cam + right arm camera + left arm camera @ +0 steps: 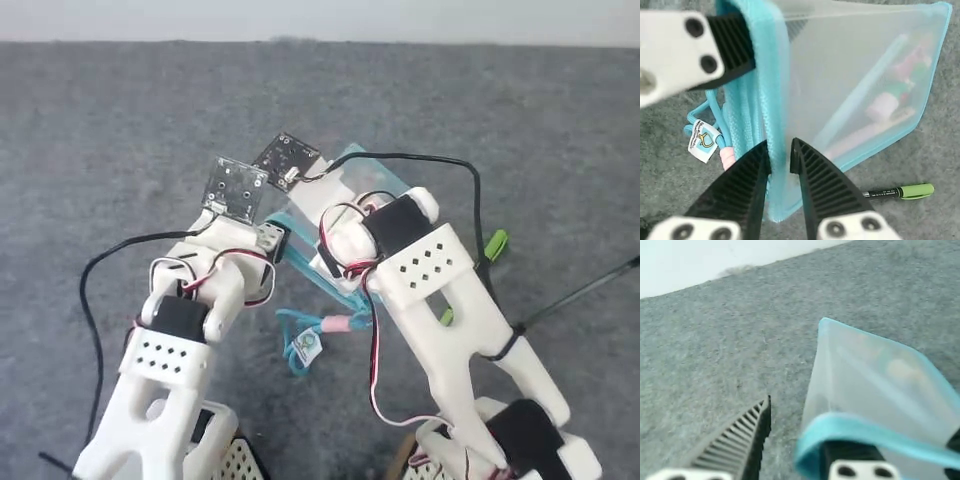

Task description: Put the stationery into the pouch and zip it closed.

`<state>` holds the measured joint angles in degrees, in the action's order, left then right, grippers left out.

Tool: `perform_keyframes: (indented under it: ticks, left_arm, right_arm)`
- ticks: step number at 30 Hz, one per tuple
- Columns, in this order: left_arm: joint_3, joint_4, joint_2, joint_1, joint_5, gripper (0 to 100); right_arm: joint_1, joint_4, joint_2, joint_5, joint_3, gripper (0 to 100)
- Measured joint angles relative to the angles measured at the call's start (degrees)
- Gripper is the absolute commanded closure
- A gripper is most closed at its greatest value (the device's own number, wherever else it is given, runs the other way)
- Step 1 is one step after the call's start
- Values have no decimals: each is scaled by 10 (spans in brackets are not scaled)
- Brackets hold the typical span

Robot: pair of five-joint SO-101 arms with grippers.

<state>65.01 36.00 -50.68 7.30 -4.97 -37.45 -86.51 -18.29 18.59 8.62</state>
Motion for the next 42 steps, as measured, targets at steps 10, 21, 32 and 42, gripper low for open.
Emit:
perform_keyframes:
  ticks: [10,21,32,42]
  left_arm:
    - [5,-6,0,0,-3,990]
    - [10,38,8,-20,33,990]
    - [-8,102,8,-23,33,990]
    - [-9,101,8,-32,33,942]
  right_arm:
    - [17,3,1,-8,-2,989]
    - [26,67,-9,-31,57,853]
    - [29,191,-10,-33,155,953]
    - [30,234,-10,-42,169,991]
